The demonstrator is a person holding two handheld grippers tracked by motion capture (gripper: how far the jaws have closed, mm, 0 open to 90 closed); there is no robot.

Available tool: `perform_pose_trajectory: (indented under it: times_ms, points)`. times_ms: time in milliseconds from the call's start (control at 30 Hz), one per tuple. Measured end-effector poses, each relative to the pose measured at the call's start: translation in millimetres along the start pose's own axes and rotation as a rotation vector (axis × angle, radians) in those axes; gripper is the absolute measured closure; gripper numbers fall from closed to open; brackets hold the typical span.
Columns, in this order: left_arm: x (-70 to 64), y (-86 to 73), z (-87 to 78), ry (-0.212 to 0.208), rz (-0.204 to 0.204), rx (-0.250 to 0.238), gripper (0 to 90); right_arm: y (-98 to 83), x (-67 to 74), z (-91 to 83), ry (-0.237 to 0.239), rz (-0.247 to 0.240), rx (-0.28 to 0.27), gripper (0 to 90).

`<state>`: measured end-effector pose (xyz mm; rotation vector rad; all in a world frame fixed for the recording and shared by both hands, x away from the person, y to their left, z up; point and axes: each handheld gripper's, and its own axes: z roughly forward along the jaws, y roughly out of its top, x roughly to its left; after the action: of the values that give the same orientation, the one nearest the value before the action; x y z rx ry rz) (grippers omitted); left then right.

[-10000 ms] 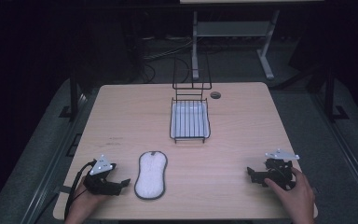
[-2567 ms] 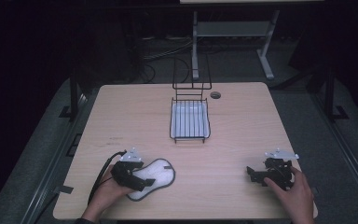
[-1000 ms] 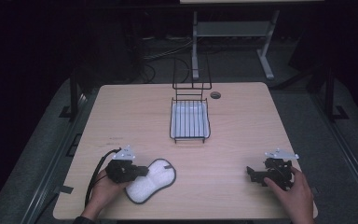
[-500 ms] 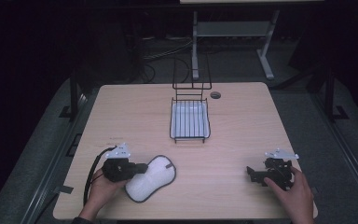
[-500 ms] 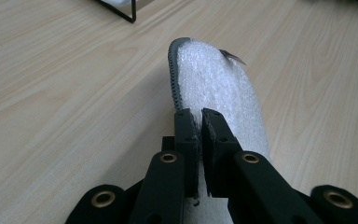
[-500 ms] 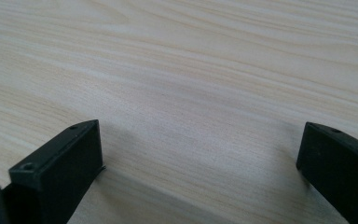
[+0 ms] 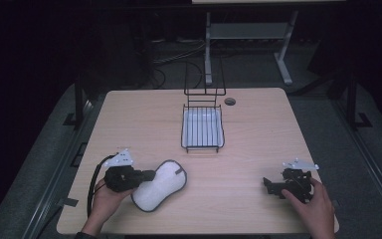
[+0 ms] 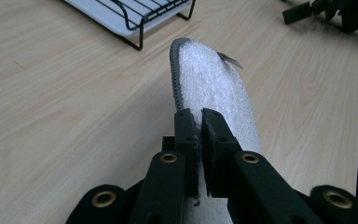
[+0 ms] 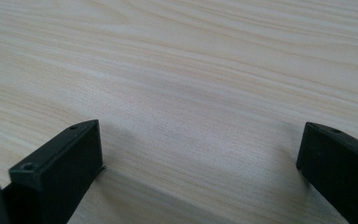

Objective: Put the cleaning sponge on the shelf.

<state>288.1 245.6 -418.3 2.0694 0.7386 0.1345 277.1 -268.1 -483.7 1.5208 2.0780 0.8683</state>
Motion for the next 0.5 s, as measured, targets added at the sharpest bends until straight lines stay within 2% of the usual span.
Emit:
perform_pose_trajectory:
  times_ms: [267,500]
  points:
    - [1.7,7.8,-4.9,0.005,-0.004,-0.028,85.7,0.1,0.1,0.1,-0.001,0.001,0.0,0.0]
    - [6.1,17.6,-8.3,0.025,-0.001,-0.05,85.9,0.2,0.1,0.2,-0.001,0.001,0.0,0.0]
